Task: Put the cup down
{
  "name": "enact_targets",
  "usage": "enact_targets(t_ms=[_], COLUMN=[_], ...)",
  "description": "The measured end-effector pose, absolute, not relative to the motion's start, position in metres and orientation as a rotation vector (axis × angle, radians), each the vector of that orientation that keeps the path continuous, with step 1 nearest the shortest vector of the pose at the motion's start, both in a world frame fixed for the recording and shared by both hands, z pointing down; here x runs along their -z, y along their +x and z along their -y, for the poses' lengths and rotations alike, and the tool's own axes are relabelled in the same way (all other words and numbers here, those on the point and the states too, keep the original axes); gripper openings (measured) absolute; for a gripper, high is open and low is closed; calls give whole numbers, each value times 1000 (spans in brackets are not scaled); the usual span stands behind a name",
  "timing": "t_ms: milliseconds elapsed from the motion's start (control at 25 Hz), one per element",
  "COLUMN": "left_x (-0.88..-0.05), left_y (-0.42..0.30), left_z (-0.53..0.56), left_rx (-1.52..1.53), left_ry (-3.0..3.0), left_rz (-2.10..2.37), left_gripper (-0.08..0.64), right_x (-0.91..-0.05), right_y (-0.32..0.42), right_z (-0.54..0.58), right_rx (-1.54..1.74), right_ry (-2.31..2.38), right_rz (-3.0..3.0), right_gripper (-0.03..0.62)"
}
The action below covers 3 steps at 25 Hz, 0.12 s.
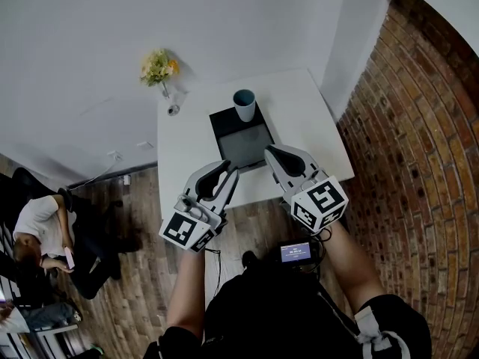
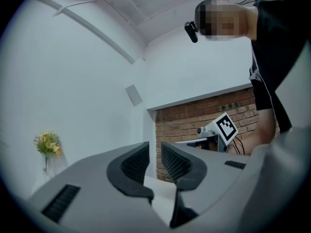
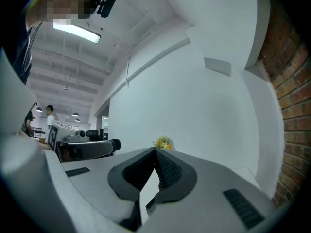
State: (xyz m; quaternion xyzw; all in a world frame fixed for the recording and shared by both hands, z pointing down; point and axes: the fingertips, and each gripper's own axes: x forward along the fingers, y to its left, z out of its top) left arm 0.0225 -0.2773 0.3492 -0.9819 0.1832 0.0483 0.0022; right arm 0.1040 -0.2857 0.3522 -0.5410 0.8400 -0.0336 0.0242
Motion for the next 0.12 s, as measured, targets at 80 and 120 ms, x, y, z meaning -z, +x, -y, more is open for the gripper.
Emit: enact_targets(t_ms=[80, 120], left_x=[-350, -350], left_y=[23, 23], left_z=[276, 276], left_rx=[-154, -155], left_ry=[-3082, -3083], left_rz=[-575, -576], left_gripper=[83, 83], right_x=[-353, -353], right_y=[104, 105], right_z=[285, 284], right_rx=[104, 104], right_ry=[-1675, -1676], right_rz=[-2599, -2598], right_gripper=[11, 11])
